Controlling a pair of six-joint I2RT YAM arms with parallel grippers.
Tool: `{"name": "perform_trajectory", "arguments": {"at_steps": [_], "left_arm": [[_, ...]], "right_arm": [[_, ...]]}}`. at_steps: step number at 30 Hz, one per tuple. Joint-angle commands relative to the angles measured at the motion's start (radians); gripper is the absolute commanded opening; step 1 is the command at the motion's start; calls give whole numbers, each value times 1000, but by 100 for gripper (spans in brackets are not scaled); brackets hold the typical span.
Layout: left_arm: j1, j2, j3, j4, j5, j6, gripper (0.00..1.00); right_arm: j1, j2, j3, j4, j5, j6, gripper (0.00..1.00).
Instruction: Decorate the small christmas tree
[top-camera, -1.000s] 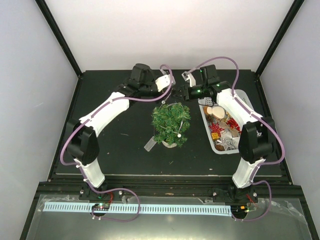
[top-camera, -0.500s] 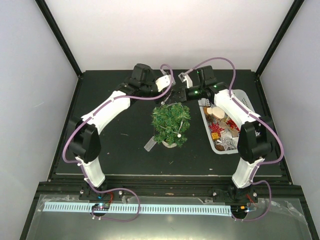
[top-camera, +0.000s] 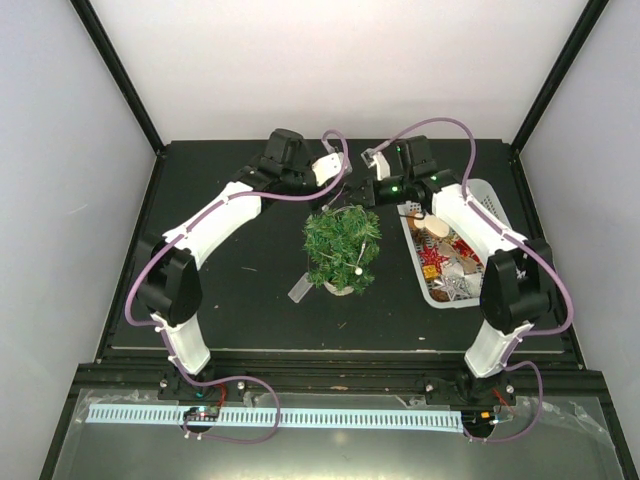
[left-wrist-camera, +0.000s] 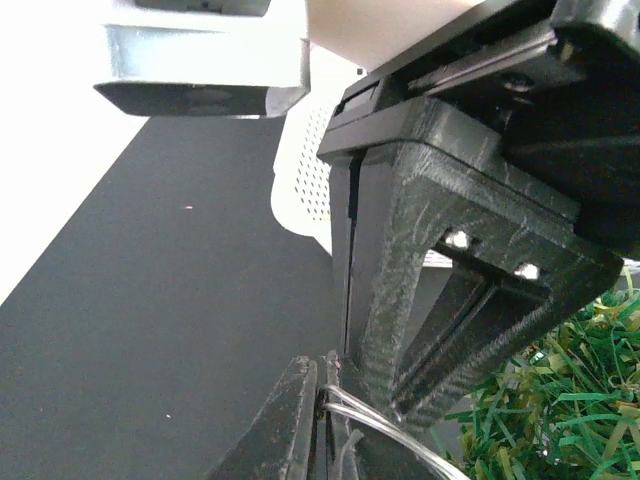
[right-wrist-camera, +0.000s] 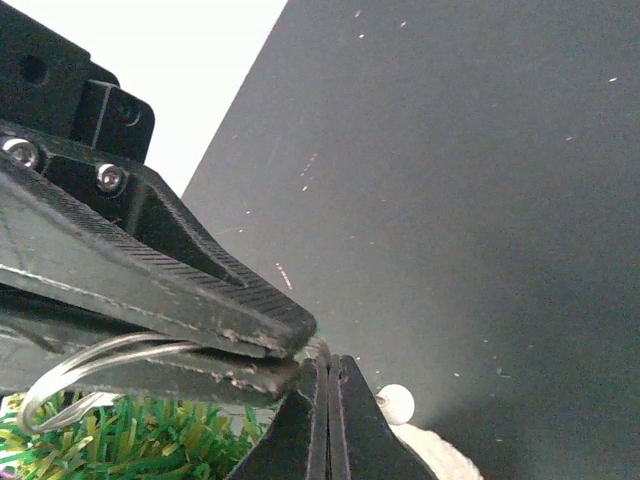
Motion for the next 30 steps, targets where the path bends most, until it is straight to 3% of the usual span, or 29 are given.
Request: {"name": "perform_trajectory", "arguments": {"at_steps": [1,21,30], "left_arm": [[-5,-4,31,-39,4,19,6],[-1,-13,29,-56,-33,20,11],[1,-23,29,-28,-185,11,22]], "right_arm": [[-7,-68,-4,34,93,-25,1],[-11,-188,38,-77,403,-61,1],[-9,-245,88,-195,497,-59,1]]}}
